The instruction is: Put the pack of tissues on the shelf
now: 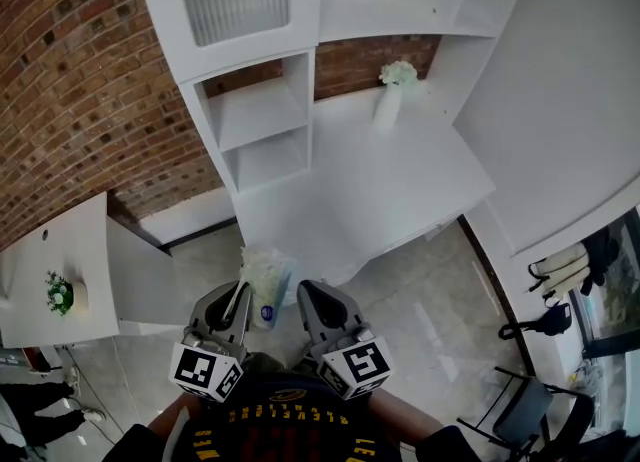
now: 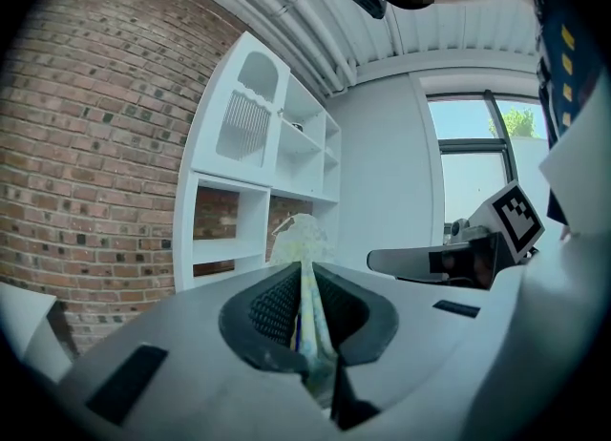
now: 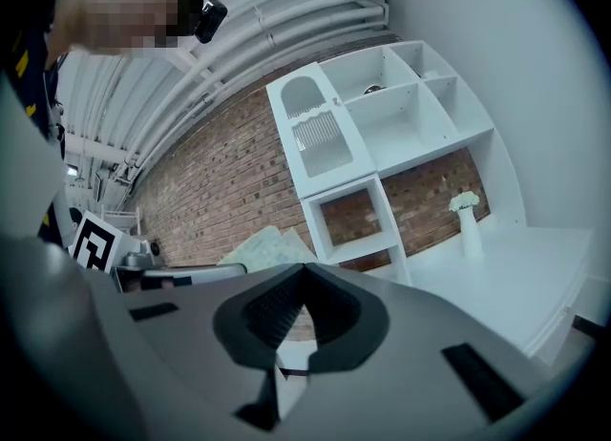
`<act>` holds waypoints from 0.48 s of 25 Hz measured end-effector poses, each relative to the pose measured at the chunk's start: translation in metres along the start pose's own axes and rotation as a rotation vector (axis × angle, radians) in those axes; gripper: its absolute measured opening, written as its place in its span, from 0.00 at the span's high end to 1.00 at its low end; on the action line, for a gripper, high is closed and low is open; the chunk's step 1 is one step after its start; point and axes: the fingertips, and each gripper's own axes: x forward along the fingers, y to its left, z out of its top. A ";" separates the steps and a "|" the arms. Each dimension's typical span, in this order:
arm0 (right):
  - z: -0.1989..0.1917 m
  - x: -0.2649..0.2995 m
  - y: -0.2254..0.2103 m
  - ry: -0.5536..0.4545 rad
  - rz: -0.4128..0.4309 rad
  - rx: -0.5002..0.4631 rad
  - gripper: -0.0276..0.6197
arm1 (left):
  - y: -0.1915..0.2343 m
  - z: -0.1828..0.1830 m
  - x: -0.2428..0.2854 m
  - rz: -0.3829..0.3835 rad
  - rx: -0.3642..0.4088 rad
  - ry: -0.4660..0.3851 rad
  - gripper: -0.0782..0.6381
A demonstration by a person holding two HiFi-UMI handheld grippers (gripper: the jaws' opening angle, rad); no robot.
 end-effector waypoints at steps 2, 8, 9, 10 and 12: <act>0.001 0.005 -0.003 0.000 0.006 0.007 0.95 | 0.003 0.002 0.004 0.012 0.006 0.003 0.87; -0.003 0.026 -0.011 0.010 0.009 0.033 0.95 | 0.021 0.000 0.014 0.037 -0.004 0.005 0.87; -0.005 0.031 -0.013 0.015 0.004 0.030 0.95 | 0.026 0.000 0.017 0.036 -0.003 0.006 0.87; -0.006 0.036 -0.015 0.017 -0.001 0.028 0.95 | 0.031 -0.001 0.020 0.034 -0.001 0.007 0.87; -0.006 0.046 -0.020 0.021 -0.016 0.022 0.95 | 0.040 -0.002 0.028 0.029 -0.003 0.005 0.87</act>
